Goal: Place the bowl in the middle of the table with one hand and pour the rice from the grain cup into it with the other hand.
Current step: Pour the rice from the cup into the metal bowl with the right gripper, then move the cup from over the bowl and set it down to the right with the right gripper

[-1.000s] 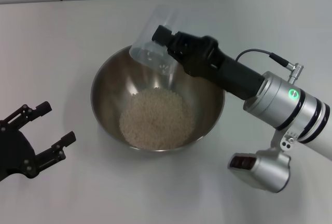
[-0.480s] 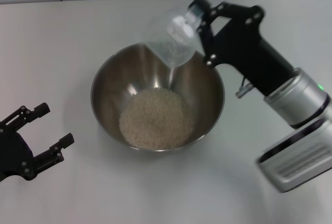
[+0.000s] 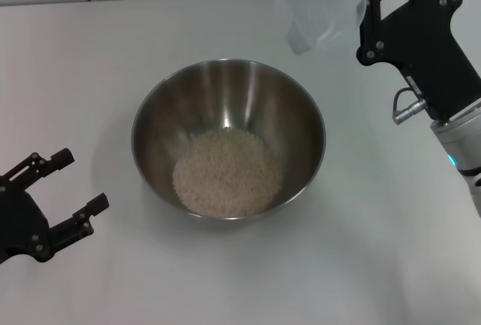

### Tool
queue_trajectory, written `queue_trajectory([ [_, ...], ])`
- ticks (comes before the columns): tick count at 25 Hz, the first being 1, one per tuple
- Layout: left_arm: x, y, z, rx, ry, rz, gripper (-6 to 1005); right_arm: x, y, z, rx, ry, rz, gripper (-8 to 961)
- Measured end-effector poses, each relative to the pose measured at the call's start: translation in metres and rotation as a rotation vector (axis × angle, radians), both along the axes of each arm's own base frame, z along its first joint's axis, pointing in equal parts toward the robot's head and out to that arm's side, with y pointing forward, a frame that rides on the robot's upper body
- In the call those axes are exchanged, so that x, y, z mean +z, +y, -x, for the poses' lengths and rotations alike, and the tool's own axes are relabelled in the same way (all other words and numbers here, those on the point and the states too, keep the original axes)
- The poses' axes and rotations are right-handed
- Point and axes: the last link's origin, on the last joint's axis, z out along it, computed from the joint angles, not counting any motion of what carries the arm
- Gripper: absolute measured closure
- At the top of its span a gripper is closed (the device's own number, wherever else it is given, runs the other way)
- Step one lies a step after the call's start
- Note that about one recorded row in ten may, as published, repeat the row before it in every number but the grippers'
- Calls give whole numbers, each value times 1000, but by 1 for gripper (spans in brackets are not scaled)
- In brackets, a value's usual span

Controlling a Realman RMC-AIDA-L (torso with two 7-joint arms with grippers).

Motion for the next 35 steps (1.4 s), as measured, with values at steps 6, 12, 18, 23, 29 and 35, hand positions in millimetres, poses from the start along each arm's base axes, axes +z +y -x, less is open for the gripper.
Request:
queue_trajectory([
  [6,0,0,0,2,0,0,214,2,-1,-3,-19,80,59,936],
  [12,1,-1,0,-2,-4,0,214,4,-2,-7,-31,114,76,936],
  [18,1,-2,-1,-6,-6,1,214,27,-9,-30,-134,196,-44,936],
  [23,1,-2,-1,-10,-9,1,214,34,-8,-56,-267,247,-57,937],
  [29,2,-1,-2,-14,-13,2,214,24,0,-70,-380,218,7,937],
  [35,2,-1,-2,-13,-16,1,214,18,4,-75,-426,203,36,937],
])
